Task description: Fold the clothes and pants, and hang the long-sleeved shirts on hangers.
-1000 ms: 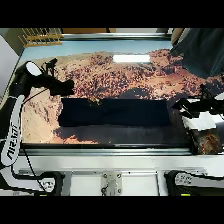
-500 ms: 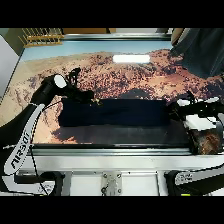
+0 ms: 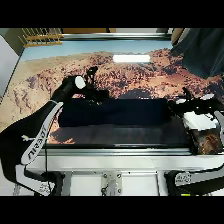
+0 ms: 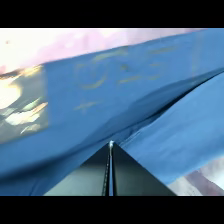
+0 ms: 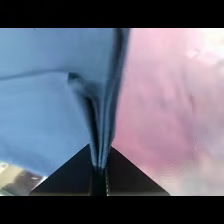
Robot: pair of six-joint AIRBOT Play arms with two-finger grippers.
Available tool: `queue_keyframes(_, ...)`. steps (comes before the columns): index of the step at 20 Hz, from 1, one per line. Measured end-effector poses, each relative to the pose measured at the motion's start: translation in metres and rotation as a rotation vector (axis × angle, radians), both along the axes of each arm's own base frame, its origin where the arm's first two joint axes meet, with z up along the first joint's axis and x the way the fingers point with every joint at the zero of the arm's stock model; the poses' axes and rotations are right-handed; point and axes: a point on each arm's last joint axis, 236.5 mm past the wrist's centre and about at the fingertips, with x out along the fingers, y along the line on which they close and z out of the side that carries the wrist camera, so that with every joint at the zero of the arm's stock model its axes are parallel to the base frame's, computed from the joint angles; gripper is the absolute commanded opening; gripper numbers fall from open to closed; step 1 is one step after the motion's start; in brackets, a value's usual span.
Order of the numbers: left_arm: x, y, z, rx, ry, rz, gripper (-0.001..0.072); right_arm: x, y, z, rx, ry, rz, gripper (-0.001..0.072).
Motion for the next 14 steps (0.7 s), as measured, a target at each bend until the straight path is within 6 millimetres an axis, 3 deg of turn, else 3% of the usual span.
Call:
queue_keyframes(6, 0.002, -0.068, -0.039, 0.013, 0.039, -0.125, 0.001, 0.009, -0.014, 0.103, -0.143, -0.099, 0.066, 0.0007)
queue_keyframes(9, -0.003, -0.097, -0.058, 0.023, 0.064, -0.187, 0.0011, 0.011, -0.002, 0.151, -0.195, -0.133, 0.123, 0.0007)
queue_keyframes(14, -0.011, -0.131, -0.076, 0.026, 0.084, -0.26, 0.0011, 0.011, 0.033, 0.203, -0.281, -0.181, 0.223, 0.0007)
